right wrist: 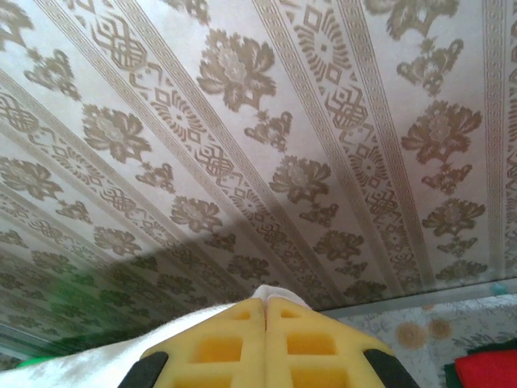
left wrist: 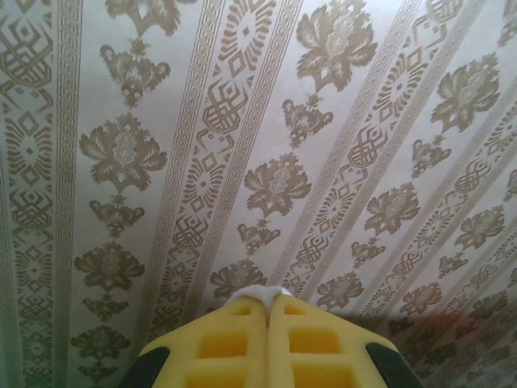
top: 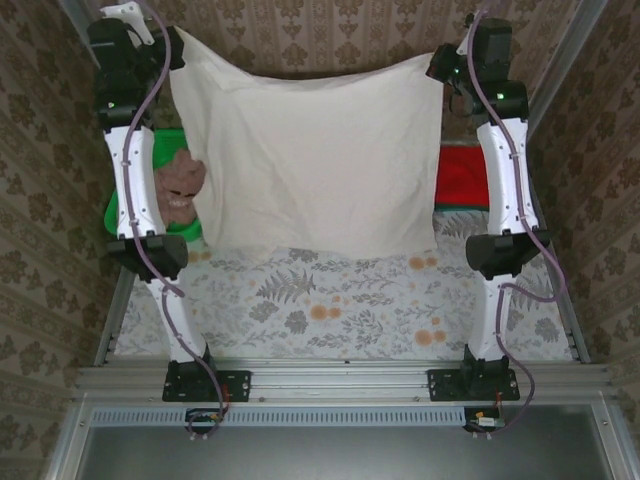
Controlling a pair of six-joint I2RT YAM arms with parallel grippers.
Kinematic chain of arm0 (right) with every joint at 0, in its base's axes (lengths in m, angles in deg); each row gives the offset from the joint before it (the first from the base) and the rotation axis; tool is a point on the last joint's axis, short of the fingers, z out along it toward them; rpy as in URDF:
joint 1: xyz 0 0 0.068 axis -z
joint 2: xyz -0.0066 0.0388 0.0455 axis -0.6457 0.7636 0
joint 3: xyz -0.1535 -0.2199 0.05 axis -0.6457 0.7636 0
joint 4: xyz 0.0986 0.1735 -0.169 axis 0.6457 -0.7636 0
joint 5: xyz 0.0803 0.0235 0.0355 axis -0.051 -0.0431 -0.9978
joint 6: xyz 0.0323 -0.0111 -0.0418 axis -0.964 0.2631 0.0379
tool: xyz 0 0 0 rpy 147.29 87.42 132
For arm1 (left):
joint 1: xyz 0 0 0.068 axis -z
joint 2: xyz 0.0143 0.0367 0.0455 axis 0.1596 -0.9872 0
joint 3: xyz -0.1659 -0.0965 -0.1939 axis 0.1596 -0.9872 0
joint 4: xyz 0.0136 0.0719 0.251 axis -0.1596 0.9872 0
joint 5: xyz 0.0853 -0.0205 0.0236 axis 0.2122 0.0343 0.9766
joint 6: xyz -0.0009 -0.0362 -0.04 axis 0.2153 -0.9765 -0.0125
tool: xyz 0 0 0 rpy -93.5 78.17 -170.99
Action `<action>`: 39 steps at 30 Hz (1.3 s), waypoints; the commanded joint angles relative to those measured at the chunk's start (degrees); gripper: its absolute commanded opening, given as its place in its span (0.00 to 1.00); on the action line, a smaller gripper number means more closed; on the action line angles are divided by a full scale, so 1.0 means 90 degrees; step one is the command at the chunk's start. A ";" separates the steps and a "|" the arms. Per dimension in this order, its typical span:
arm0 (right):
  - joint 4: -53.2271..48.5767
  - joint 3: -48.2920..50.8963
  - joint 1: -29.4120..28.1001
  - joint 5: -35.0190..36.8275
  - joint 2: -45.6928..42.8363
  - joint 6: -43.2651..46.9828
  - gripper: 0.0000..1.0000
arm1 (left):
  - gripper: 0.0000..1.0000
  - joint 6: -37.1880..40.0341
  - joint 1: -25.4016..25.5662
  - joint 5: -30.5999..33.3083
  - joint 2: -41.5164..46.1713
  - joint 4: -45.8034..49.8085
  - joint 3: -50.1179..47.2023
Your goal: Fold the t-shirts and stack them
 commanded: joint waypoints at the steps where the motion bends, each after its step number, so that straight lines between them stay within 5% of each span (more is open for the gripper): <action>1: 0.0382 -0.0266 0.0060 -0.0092 -0.0685 -0.0207 0.00 | 0.00 -0.0082 -0.0094 -0.0174 0.1183 -0.0600 0.0110; 6: 0.0420 0.0732 0.0053 -0.0670 -0.1533 -0.0285 0.00 | 0.00 -0.0055 -0.0097 -0.0567 0.2838 -0.0913 -0.1916; 14: 0.1997 0.7121 -0.0241 -0.0986 -0.4742 -0.0271 0.00 | 0.00 -0.0669 0.0129 -0.0188 0.6887 -0.1824 -0.8440; 20: 0.2260 1.0972 -0.0903 -0.0635 -0.6288 -0.0662 0.00 | 0.00 -0.1046 0.0956 0.0275 0.8296 -0.1121 -1.1782; 25: 0.0457 1.1870 -0.1262 0.0761 -0.6464 -0.0615 0.01 | 0.00 -0.1001 0.1590 0.0489 0.8676 0.0213 -1.2954; 29: 0.0276 1.2220 -0.1287 0.0546 -0.7004 -0.0644 0.12 | 0.00 -0.1090 0.1789 0.0978 0.8854 0.0891 -1.3414; 32: -0.0025 1.1885 -0.1296 0.0885 -0.7208 -0.0461 0.43 | 0.00 -0.1048 0.1780 0.1150 0.8901 0.1120 -1.3492; 39: 0.0525 1.1050 -0.1242 0.1836 -0.6302 -0.0043 0.58 | 0.01 -0.1341 0.1807 0.1475 0.9168 0.1401 -1.3584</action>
